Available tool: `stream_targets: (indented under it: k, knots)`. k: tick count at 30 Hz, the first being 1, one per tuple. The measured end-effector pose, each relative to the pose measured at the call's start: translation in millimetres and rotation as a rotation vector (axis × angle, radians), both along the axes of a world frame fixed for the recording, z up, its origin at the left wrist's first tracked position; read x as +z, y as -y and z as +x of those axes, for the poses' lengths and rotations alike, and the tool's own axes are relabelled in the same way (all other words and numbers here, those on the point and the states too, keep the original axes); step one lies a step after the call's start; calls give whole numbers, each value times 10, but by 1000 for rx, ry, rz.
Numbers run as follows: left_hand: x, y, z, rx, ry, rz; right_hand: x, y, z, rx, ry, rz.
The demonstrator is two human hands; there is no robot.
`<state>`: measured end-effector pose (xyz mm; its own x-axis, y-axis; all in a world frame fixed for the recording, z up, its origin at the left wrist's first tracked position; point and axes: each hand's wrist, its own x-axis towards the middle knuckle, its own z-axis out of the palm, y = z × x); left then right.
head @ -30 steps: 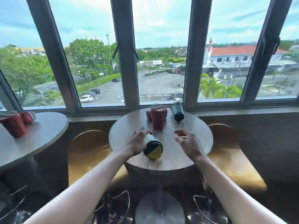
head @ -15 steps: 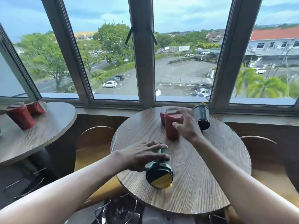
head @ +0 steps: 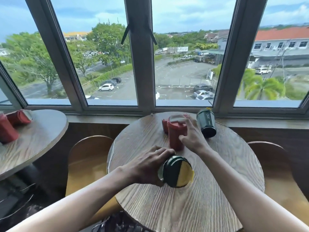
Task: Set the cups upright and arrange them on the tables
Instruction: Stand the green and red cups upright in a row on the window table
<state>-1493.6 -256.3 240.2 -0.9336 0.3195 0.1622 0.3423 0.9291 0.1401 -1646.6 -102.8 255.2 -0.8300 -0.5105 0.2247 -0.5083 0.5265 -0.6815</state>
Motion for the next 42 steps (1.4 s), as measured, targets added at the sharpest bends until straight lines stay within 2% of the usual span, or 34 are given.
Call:
stream_targets:
  k: [4, 9, 13, 17, 21, 24, 27, 29, 33, 38, 42]
  knots:
    - [-85, 13, -147, 105, -6, 353, 83, -24, -111, -31, 72, -12]
    - [-254, -40, -314, 315, 49, 873, 123, -21, -184, -38, 180, -131]
    - [-330, -87, -314, 324, 188, 1141, 119, -14, -192, -55, 189, -186]
    - [-269, -155, -305, 249, 259, 1200, 82, -8, -201, -63, 198, -229]
    - [-352, -295, -279, 303, 202, 1224, 123, -39, -249, -42, 240, -253]
    - [-442, -344, -273, 363, 118, 1187, 210, -74, -338, -54, 363, -305]
    - [-499, -255, -329, 343, 146, 1216, 282, -59, -390, -63, 551, -415]
    - [-502, -135, -366, 324, 203, 1238, 272, -18, -426, -30, 610, -378]
    - [-485, -50, -345, 313, 252, 1132, 207, 37, -475, 7, 710, -328]
    - [-502, -351, -367, 409, 65, 1133, 205, 65, -490, -23, 752, -306]
    - [-427, -292, -411, 383, 53, 1130, 206, 63, -494, -31, 760, -236]
